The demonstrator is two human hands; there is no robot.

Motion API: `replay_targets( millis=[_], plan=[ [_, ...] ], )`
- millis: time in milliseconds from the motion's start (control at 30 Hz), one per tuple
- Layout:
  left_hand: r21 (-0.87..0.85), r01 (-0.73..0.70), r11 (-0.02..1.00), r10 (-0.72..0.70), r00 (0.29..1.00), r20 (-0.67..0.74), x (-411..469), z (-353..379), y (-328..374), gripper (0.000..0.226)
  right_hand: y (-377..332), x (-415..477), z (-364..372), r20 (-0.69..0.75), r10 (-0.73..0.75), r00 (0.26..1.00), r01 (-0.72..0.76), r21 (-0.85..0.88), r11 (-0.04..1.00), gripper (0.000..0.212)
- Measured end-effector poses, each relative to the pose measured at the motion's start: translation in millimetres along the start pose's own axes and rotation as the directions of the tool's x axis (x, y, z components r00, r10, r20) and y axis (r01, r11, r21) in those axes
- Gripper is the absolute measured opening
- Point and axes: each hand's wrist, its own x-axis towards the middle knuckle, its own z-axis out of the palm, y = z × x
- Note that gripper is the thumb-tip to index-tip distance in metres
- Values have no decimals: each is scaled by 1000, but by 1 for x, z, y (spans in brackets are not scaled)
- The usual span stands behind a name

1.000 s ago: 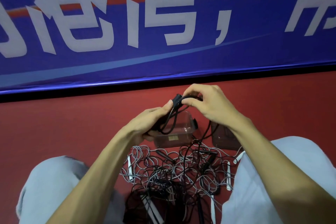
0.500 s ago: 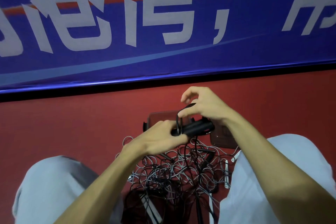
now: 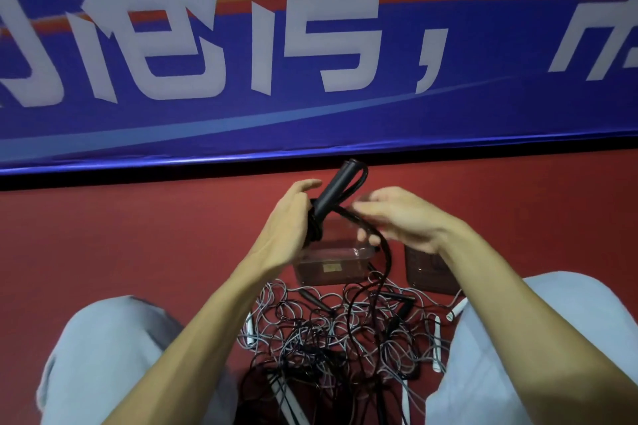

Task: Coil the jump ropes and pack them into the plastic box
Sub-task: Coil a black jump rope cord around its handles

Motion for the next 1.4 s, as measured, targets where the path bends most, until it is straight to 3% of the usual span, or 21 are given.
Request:
replay_targets(
  millis=[100, 167, 300, 400, 467, 567, 633, 833, 933, 1033, 1133, 1300, 1400],
  plan=[
    [74, -29, 997, 32, 998, -45, 1, 2, -5, 36, 3, -5, 8, 156, 134, 979, -81, -307, 948, 18],
    [108, 13, 994, -3, 996, -92, 4, 3, -9, 37, 4, -8, 11, 197, 200, 960, -63, -541, 838, 16],
    [241, 74, 968, -38, 988, -149, 6, 4, -13, 36, 8, -10, 14, 177, 244, 953, -33, -744, 667, 53],
    [326, 131, 936, -83, 984, -156, 11, 0, -21, 42, 9, -12, 17, 214, 55, 975, 163, -866, 472, 32],
    [349, 175, 921, -130, 980, -148, 14, -2, -27, 48, 11, -10, 19, 223, -68, 973, 231, -884, 407, 22],
    [415, 188, 890, -154, 981, -114, 16, 1, -30, 50, 13, -9, 20, 261, -214, 941, 319, -895, 311, 38],
    [460, 185, 869, -173, 983, -69, 15, 3, -31, 49, 11, -11, 20, 287, -313, 905, 376, -884, 276, 35],
    [593, 134, 794, -170, 985, 5, 14, 5, -33, 50, 5, -8, 13, 142, -539, 831, 398, -828, 396, 19],
    [658, 81, 749, -147, 988, 45, 9, 8, -27, 49, 8, -4, 5, 62, -514, 855, 292, -879, 378, 34],
    [698, 16, 716, -109, 990, 89, 1, 9, -21, 49, 15, -4, 10, 116, -456, 883, 303, -881, 363, 25],
    [692, -34, 721, -65, 991, 118, -2, 7, -17, 44, 16, -4, 16, 77, -377, 923, 277, -814, 511, 12],
    [609, -39, 792, 20, 999, 38, -1, 6, -18, 46, 13, -3, 22, -22, -350, 936, 267, -604, 751, 19],
    [553, -54, 831, 76, 997, -16, 3, 6, -21, 41, 9, -1, 21, -108, -376, 920, 261, -549, 794, 19]
  ],
)
